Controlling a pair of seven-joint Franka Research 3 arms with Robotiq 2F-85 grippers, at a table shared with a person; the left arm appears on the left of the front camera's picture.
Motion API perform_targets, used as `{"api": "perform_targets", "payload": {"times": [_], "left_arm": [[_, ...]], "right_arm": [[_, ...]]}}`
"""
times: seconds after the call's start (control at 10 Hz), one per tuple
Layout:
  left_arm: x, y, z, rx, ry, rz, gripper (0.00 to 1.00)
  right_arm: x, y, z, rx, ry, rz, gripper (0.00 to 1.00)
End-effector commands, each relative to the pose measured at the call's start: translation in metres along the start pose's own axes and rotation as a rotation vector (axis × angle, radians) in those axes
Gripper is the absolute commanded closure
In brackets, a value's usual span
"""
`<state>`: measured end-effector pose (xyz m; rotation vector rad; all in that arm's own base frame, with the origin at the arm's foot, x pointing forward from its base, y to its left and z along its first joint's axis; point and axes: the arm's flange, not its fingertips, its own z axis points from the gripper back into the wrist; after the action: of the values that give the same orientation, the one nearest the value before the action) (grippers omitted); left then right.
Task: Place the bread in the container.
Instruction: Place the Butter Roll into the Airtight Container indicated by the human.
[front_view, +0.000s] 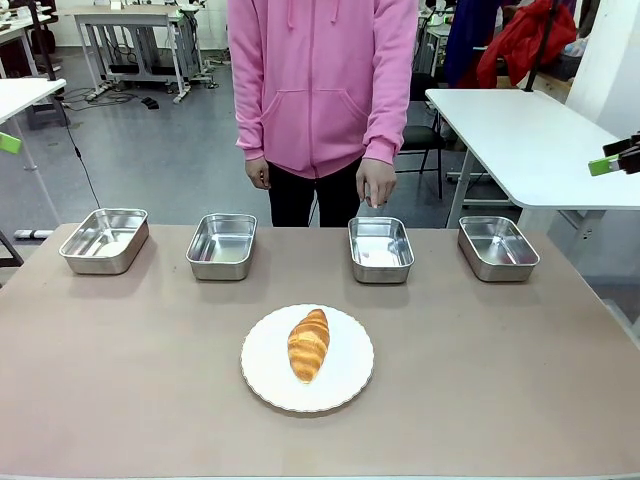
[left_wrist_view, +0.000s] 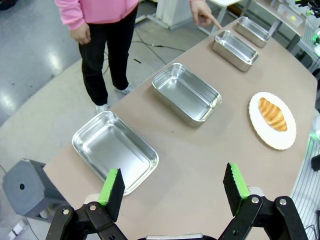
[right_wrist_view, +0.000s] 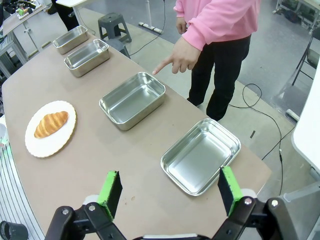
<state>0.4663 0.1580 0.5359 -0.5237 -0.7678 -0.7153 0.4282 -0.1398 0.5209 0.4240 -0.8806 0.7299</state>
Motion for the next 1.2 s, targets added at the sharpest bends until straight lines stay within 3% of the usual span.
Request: {"api": "perform_targets", "payload": {"times": [0.0,1.1], "left_arm": [[-0.0004,0.0001,0.0007,-0.002,-0.004,-0.011,0.00],[-0.0004,0.0001,0.0007,-0.002,-0.004,-0.011,0.00]], "right_arm": [[0.0011,-0.0004,-0.0009,-0.001,-0.014,0.002,0.00],[0.0011,-0.0004,-0.0009,-0.001,-0.014,0.002,0.00]]}}
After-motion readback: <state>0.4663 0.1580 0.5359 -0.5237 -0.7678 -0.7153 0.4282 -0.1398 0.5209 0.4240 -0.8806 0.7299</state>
